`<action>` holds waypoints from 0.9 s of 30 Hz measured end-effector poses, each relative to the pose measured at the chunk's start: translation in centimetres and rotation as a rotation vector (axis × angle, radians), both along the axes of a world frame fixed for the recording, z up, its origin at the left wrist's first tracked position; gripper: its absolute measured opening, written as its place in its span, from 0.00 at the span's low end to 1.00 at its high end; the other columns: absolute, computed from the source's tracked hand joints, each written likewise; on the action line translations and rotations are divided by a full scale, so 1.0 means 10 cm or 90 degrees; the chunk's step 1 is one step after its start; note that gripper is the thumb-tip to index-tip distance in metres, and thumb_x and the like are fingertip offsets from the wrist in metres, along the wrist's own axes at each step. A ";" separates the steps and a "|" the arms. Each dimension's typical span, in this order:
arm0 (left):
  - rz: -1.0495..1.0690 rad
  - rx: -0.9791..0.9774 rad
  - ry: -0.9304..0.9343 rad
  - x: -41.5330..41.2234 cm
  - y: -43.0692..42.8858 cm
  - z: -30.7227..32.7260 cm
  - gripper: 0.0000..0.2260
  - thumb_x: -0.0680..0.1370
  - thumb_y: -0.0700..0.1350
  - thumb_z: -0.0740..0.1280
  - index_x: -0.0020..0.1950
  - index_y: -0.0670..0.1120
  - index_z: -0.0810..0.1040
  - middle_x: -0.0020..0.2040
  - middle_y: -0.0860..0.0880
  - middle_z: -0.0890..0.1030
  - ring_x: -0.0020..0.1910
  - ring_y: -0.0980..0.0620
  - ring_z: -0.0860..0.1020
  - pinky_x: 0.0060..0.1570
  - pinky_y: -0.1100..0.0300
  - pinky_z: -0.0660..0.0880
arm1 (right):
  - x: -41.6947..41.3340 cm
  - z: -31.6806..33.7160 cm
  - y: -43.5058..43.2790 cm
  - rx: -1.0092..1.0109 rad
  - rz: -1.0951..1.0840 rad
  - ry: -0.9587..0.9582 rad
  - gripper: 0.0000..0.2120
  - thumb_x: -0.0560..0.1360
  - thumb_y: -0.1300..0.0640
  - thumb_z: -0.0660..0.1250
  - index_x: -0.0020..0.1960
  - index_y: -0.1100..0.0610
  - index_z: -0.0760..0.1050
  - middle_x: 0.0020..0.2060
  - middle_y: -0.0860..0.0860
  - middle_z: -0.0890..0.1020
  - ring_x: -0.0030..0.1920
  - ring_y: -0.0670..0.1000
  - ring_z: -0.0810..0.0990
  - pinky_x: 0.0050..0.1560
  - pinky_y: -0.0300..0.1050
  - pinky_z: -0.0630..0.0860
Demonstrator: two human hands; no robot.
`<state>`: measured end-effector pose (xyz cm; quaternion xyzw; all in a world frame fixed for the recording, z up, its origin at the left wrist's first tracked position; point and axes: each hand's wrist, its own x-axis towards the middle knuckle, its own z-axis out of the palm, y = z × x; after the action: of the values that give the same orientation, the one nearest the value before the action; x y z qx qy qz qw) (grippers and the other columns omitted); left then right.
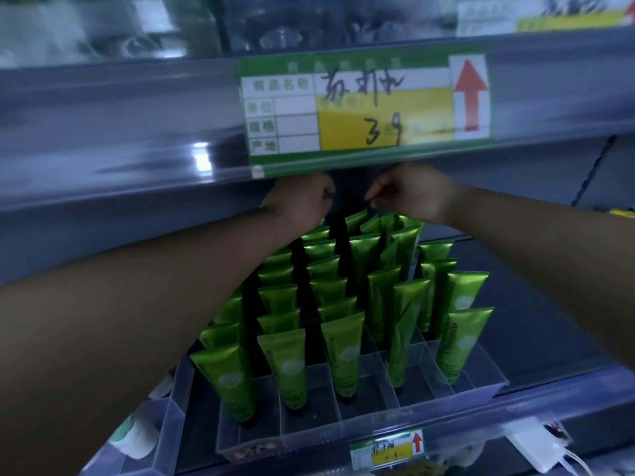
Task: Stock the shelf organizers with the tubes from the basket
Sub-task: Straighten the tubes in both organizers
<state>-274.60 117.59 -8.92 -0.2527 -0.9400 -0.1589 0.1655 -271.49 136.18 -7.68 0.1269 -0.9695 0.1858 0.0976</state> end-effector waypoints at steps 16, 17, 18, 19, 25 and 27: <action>0.061 -0.083 -0.102 -0.08 0.56 -0.11 0.11 0.73 0.33 0.63 0.52 0.40 0.82 0.51 0.40 0.82 0.52 0.42 0.80 0.53 0.50 0.77 | -0.13 -0.31 0.01 0.136 0.059 0.042 0.09 0.72 0.65 0.66 0.50 0.58 0.82 0.52 0.55 0.82 0.54 0.55 0.79 0.51 0.38 0.67; 0.067 -0.087 -0.100 -0.09 0.58 -0.11 0.11 0.73 0.33 0.64 0.53 0.40 0.81 0.51 0.40 0.82 0.52 0.42 0.80 0.53 0.50 0.77 | -0.14 -0.33 0.01 0.129 0.063 0.045 0.09 0.72 0.65 0.66 0.49 0.58 0.82 0.52 0.55 0.82 0.53 0.55 0.79 0.52 0.39 0.68; 0.073 -0.088 -0.098 -0.09 0.59 -0.11 0.11 0.74 0.33 0.64 0.53 0.40 0.81 0.52 0.40 0.82 0.52 0.42 0.80 0.53 0.50 0.77 | -0.14 -0.34 0.00 0.121 0.065 0.049 0.08 0.72 0.65 0.66 0.48 0.58 0.82 0.52 0.55 0.82 0.53 0.56 0.79 0.53 0.40 0.68; 0.080 -0.086 -0.099 -0.09 0.60 -0.11 0.11 0.74 0.33 0.63 0.53 0.40 0.81 0.52 0.40 0.81 0.52 0.41 0.80 0.52 0.51 0.77 | -0.14 -0.34 0.00 0.114 0.067 0.052 0.08 0.72 0.65 0.66 0.48 0.59 0.82 0.51 0.55 0.82 0.53 0.56 0.79 0.53 0.41 0.69; 0.078 -0.085 -0.103 -0.11 0.60 -0.08 0.09 0.75 0.36 0.62 0.51 0.40 0.80 0.50 0.39 0.80 0.51 0.40 0.79 0.41 0.58 0.70 | -0.12 -0.34 -0.04 0.072 0.082 0.044 0.07 0.72 0.66 0.67 0.47 0.61 0.82 0.48 0.56 0.84 0.50 0.54 0.80 0.48 0.36 0.67; 0.070 -0.089 -0.097 -0.11 0.56 -0.07 0.08 0.75 0.37 0.62 0.49 0.41 0.80 0.49 0.39 0.80 0.51 0.40 0.79 0.40 0.58 0.69 | -0.12 -0.35 -0.09 0.050 0.088 0.041 0.08 0.72 0.66 0.67 0.47 0.61 0.83 0.48 0.55 0.84 0.50 0.54 0.81 0.48 0.35 0.68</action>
<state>-275.65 123.23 -9.60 -0.1988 -0.9711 -0.1021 0.0836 -272.72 135.24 -11.17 0.2032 -0.9613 0.1497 0.1106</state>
